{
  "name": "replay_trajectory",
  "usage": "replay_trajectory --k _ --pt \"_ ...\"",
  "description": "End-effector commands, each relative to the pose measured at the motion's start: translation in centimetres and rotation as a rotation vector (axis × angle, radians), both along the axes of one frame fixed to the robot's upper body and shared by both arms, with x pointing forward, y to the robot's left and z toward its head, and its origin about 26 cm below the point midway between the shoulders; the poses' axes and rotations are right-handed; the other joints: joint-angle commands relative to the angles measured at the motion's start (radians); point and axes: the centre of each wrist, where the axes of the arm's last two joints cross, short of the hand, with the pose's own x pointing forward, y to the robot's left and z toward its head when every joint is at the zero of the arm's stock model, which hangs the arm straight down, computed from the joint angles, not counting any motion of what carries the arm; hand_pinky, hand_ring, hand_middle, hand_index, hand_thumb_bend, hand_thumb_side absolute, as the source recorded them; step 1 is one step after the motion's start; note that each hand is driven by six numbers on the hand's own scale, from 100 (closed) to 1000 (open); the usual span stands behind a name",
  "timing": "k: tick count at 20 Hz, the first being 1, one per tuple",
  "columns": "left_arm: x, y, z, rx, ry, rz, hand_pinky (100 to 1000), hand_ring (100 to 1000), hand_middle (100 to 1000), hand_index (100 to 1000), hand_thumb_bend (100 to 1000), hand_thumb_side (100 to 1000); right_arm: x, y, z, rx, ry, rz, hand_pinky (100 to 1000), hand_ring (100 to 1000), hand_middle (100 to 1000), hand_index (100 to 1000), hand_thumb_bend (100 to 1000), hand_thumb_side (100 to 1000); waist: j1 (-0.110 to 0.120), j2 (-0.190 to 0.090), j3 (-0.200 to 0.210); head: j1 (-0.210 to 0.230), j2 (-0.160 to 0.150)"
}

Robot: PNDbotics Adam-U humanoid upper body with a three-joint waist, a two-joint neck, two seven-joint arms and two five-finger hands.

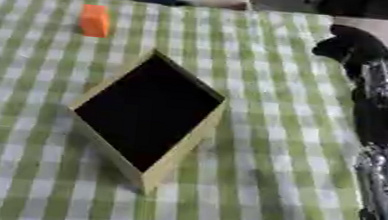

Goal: Pick up objects on the table and place them in the box.

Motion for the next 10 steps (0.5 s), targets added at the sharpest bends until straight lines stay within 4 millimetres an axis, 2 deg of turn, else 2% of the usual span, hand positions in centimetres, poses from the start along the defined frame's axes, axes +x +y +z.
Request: replay_trajectory --k 1,6,10 --pt "0.7 0.6 1.5 0.084 -0.009 0.038 730 640 678 722 473 804 -0.2 -0.2 1.2 -0.034 -0.035 0.013 822 697 631 814 100 993 0.003 -0.011 -0.004 0.005 -0.010" --pt "2.1 -0.3 2.1 0.156 0.006 0.041 738 652 685 737 487 815 -0.1 -0.2 1.6 -0.047 -0.046 0.016 822 697 631 814 100 994 0.008 0.005 -0.022 0.022 -0.016" --pt "3.0 -1.1 2.9 0.220 0.012 0.036 759 681 709 773 517 825 0.0 -0.1 1.9 -0.058 -0.056 0.019 822 697 631 814 100 994 0.017 0.015 -0.037 0.034 -0.032"
